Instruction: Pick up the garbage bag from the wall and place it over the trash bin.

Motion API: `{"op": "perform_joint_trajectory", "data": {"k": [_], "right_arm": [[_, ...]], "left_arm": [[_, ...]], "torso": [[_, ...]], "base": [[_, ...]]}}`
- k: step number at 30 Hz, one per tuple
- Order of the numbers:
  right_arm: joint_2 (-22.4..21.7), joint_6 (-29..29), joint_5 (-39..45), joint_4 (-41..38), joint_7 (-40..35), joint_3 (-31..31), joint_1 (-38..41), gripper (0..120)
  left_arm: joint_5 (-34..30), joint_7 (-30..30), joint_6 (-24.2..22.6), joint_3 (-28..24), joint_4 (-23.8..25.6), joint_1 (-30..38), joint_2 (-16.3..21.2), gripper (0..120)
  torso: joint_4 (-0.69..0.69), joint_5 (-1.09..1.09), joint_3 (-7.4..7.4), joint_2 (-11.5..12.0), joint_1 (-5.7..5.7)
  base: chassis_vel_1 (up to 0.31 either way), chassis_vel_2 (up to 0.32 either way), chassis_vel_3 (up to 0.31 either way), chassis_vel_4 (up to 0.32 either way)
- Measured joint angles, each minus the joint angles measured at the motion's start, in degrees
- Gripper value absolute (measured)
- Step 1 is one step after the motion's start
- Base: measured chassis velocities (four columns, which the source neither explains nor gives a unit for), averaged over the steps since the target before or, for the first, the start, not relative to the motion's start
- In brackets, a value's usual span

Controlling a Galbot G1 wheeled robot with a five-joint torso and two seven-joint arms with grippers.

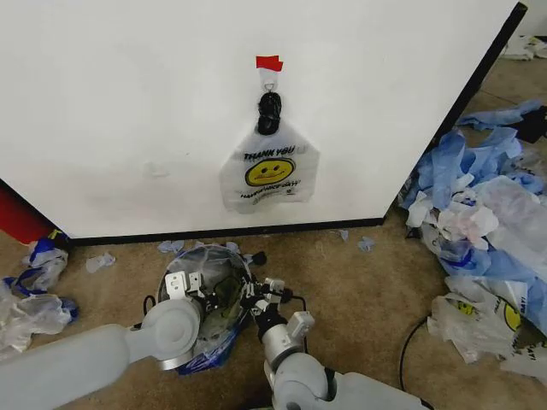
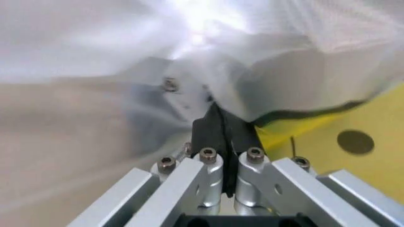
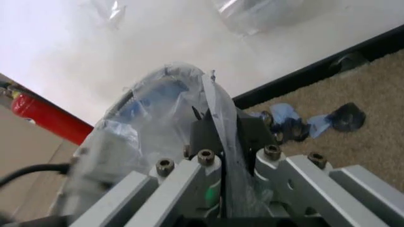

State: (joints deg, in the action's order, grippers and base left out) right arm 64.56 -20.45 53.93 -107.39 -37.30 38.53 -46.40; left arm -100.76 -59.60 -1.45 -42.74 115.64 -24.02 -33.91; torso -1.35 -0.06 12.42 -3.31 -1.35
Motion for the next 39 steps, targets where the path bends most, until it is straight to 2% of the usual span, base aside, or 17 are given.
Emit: {"op": "perform_joint_trajectory", "data": {"k": [5,16,30,35,39], "right_arm": [[-0.43,0.06,-0.16,-0.86,-0.47,-0.08,-0.15,1],[-0.73,-0.05,-0.78,-1.14,-0.50,-0.73,-0.85,1],[-0.76,-0.09,-0.99,-1.28,-0.49,-0.71,-0.67,1],[-0.92,-0.13,-1.04,-1.22,-0.43,-0.82,-0.64,1],[-1.03,-0.22,-1.05,-0.56,-0.12,-0.98,-0.67,1]], "left_arm": [[1.38,0.43,0.12,-2.26,-2.77,0.76,-4.76,0],[1.83,0.43,0.52,-4.77,-5.36,2.43,-9.54,0],[2.78,-0.43,0.82,-4.19,-4.88,1.17,-9.05,0],[2.14,-1.15,0.79,-4.16,-3.12,3.09,-6.88,0],[1.61,-1.98,0.77,-3.92,-0.79,4.43,-3.23,0]], "torso": [[-0.01,-0.01,0.00,0.00,0.00],[0.00,-0.01,0.00,0.00,0.00],[0.00,-0.03,0.00,0.00,0.00],[-0.01,-0.01,0.00,0.00,0.00],[0.00,-0.02,0.00,0.00,0.00]], "base": [[0.000,0.000,0.000,0.000],[0.000,0.000,0.000,0.000],[0.000,0.000,0.000,0.000],[0.000,0.000,0.000,0.000],[0.000,0.000,0.000,0.000]]}}
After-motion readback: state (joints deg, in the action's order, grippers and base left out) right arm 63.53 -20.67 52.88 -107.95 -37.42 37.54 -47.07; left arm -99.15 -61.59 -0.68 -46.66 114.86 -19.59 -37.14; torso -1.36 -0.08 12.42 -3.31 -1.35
